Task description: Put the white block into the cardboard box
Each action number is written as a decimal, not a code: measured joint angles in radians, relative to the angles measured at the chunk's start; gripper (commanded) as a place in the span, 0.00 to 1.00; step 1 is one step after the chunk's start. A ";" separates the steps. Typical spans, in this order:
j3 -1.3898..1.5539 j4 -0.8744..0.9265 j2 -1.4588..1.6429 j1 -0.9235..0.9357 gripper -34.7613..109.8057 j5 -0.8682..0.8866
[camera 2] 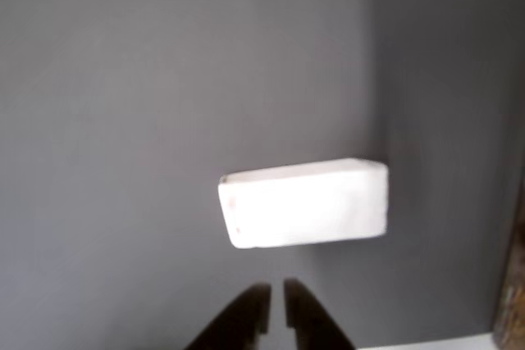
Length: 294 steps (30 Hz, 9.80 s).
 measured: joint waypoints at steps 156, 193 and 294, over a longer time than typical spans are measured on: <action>0.058 -0.227 -0.018 0.037 0.42 1.710; 0.015 -0.233 -0.138 0.051 0.41 1.735; -0.067 -0.092 -0.104 0.060 0.23 1.727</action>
